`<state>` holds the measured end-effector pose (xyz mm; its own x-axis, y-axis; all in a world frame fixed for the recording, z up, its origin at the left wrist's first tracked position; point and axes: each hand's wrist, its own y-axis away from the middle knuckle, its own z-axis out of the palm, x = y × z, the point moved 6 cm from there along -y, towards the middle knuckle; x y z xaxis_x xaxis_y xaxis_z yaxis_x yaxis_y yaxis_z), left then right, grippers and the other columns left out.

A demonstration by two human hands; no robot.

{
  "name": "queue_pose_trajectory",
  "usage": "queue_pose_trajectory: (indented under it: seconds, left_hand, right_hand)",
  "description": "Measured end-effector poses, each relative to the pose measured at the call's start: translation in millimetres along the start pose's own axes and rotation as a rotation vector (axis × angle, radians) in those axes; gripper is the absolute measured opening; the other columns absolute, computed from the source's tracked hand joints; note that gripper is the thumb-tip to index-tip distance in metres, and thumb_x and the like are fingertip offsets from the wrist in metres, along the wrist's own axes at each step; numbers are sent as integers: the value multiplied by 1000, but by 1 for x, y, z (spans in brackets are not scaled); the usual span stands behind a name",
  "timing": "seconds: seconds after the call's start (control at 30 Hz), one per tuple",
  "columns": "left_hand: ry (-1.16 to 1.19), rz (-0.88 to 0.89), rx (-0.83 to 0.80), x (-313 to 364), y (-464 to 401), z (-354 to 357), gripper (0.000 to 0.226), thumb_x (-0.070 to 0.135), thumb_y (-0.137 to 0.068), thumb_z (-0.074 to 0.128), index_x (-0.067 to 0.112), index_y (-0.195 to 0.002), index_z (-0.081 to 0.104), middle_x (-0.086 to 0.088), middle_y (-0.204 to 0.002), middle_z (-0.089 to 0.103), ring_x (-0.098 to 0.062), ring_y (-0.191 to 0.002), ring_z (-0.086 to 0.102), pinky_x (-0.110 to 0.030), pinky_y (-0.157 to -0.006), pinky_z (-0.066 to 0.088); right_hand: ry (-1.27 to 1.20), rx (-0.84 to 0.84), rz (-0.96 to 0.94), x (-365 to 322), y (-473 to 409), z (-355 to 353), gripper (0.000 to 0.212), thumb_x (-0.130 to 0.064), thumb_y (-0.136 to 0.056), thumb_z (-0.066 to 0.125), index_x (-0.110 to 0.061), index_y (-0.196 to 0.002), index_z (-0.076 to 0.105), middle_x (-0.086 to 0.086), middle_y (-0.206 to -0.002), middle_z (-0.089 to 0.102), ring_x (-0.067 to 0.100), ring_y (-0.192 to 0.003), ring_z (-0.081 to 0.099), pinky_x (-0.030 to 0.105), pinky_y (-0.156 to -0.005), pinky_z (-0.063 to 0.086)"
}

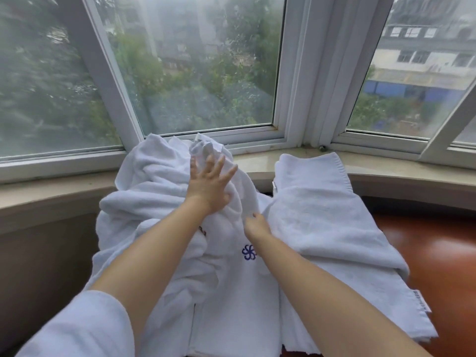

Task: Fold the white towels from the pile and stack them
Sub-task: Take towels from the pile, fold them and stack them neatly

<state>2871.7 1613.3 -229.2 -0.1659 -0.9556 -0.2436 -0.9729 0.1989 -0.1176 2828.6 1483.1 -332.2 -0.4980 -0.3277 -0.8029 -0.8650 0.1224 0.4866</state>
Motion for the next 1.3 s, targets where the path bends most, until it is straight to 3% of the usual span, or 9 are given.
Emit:
queue_pose_trajectory:
  seconds: [0.13, 0.3, 0.4, 0.57, 0.73, 0.87, 1.07, 1.2, 1.3]
  left_hand:
    - [204, -132, -47, -20, -24, 23, 76, 60, -81, 54, 31, -147, 31, -4, -150, 32, -25, -142, 19, -51, -109, 26]
    - [221, -143, 91, -20, -40, 40, 76, 59, -75, 57, 22, -140, 43, -4, -137, 44, -24, -131, 36, -38, -98, 36]
    - [222, -147, 123, -18, -45, 47, 70, 58, -73, 57, 20, -132, 51, -5, -131, 47, -25, -127, 39, -39, -94, 38]
    - [266, -166, 168, -23, -44, 52, 55, 55, -72, 58, 20, -114, 60, -3, -119, 53, -25, -121, 43, -38, -88, 41]
    - [399, -212, 176, -25, -37, 44, 43, 49, -73, 60, 20, -104, 60, -4, -113, 53, -27, -118, 44, -38, -88, 41]
    - [554, -276, 217, -35, -24, 20, 34, 40, -74, 60, 14, -96, 57, -10, -109, 49, -31, -114, 41, -40, -90, 42]
    - [711, -290, 86, -58, 2, -11, 60, 36, -71, 60, 16, -128, 51, -9, -131, 42, -31, -124, 38, -35, -103, 35]
    - [898, -248, -62, -73, 24, -12, 102, 44, -54, 65, 25, -148, 32, -4, -142, 42, -24, -132, 40, -34, -108, 36]
    - [974, -239, -236, -68, 46, 8, 139, 59, -41, 79, 30, -154, 4, 10, -155, 18, -12, -146, 12, -32, -117, 23]
  right_hand:
    - [-238, 76, 219, 0, -46, 12, 54, -35, -95, 35, -14, -145, 33, 15, -139, 46, 38, -122, 47, 48, -105, 38]
    - [-384, 165, 363, 11, -99, 24, 68, -56, -92, 42, -7, -139, 40, 14, -143, 43, 32, -131, 40, 43, -111, 32]
    - [-556, 125, 393, 12, -112, 37, 62, -65, -90, 43, -12, -124, 40, 8, -126, 46, 20, -122, 41, 33, -110, 32]
    - [-600, 66, 319, 0, -114, 30, 31, -44, -83, 64, -14, -80, 56, 6, -70, 51, 20, -62, 50, 29, -55, 40]
    - [-637, 58, 104, -43, -86, 8, 7, -12, -81, 56, -12, -82, 63, 2, -73, 62, 17, -62, 58, 25, -53, 44]
    - [-762, 6, 69, -73, -46, -4, 32, 2, -78, 47, -8, -106, 59, 5, -86, 58, 19, -71, 54, 26, -57, 41]
    - [-905, 40, 2, -112, 20, -25, 18, 0, -78, 40, -13, -67, 45, 2, -71, 43, 18, -62, 43, 25, -60, 38]
    - [-789, -102, -91, -123, 49, -8, 21, -4, -85, 37, -13, -70, 49, 7, -73, 47, 21, -67, 48, 26, -59, 38]
    - [-614, -256, -137, -124, 61, 15, 22, -12, -92, 33, -11, -79, 51, 5, -75, 49, 18, -68, 48, 27, -58, 40]
